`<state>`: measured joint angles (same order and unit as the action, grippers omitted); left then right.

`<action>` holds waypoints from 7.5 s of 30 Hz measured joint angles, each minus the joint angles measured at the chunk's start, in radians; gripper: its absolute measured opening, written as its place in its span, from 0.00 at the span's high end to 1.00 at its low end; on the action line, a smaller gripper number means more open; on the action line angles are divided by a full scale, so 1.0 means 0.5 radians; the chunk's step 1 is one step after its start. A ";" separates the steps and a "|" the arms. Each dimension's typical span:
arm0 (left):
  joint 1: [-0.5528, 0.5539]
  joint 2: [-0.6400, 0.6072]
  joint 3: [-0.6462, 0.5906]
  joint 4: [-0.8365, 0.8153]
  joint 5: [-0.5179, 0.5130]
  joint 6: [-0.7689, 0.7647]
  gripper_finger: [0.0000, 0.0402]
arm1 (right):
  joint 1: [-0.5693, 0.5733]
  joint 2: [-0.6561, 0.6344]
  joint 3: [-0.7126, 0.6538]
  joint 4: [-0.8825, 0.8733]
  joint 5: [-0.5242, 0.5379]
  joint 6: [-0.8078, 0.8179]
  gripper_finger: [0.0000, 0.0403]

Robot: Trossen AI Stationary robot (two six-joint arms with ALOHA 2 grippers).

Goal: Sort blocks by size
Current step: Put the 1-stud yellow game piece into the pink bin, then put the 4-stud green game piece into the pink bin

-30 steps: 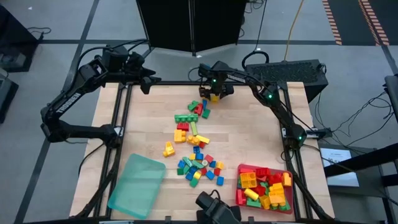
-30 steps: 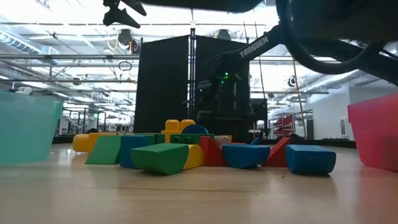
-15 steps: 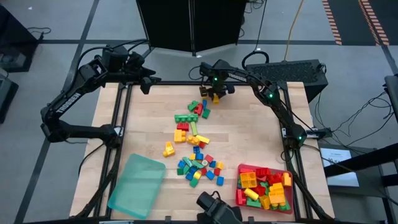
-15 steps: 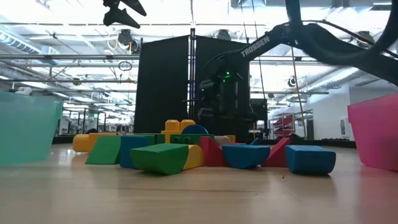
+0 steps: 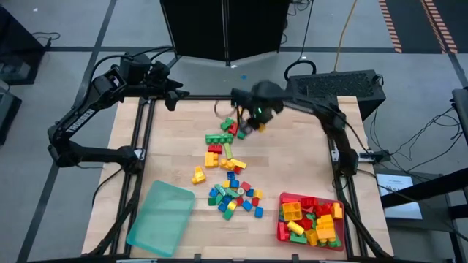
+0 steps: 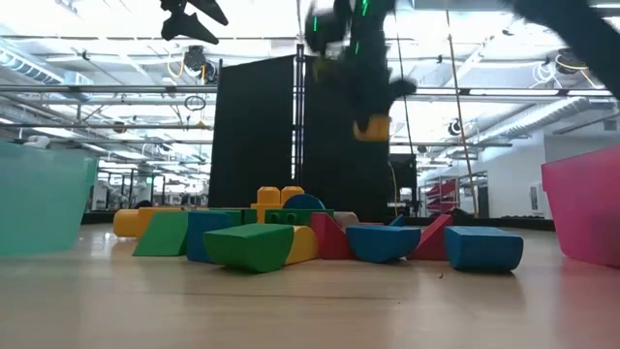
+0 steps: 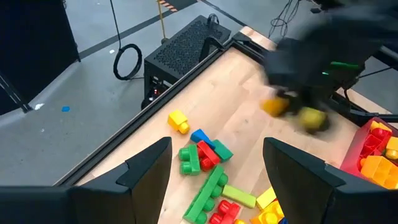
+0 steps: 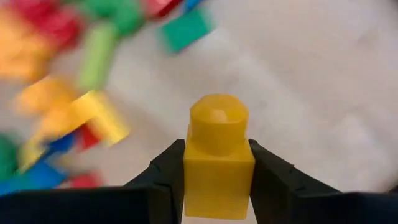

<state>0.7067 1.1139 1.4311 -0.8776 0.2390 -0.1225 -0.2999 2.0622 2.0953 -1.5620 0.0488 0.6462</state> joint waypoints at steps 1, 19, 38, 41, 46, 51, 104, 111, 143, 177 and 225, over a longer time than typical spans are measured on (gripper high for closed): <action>0.000 0.000 0.000 0.000 0.000 0.000 0.36 | 0.089 -0.088 -0.073 0.023 -0.009 0.097 0.71; 0.000 0.000 0.000 0.000 0.006 0.000 0.36 | 1.640 -1.178 -1.618 0.593 -0.379 2.727 0.71; 0.000 0.000 0.000 0.000 0.006 -0.044 0.36 | 1.949 -1.197 -2.041 1.031 -0.462 3.092 0.24; 0.000 0.000 0.000 0.000 0.006 -0.044 0.36 | 1.881 -1.205 -1.958 1.024 -0.341 3.039 0.22; 0.000 0.000 0.000 0.004 -0.001 -0.040 0.36 | 1.561 -1.283 -1.718 0.996 0.281 2.708 0.24; 0.001 0.000 0.000 0.011 -0.011 0.003 0.36 | 0.948 -1.250 -1.600 1.016 0.471 1.843 0.25; 0.001 0.000 0.000 -0.101 -0.019 0.055 0.36 | -0.624 0.975 0.438 0.985 -0.268 0.539 0.46; 0.001 0.000 0.000 -0.101 -0.020 0.065 0.36 | -0.695 0.975 0.438 0.977 -0.345 0.547 0.68; -0.001 0.000 0.000 -0.106 -0.018 0.122 0.36 | 0.327 -0.253 0.186 -0.013 0.103 0.437 0.72; 0.001 0.000 0.000 -0.104 -0.018 0.047 0.36 | 2.087 -1.290 -1.987 0.845 -0.467 3.400 0.68; 0.001 0.000 0.000 -0.230 -0.045 0.115 0.36 | -0.024 0.442 0.024 1.395 -0.267 -1.579 0.31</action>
<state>0.7071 1.1141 1.4311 -0.9924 0.2167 -0.0650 -0.3120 2.2830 2.1075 -0.8647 -0.0849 -0.1432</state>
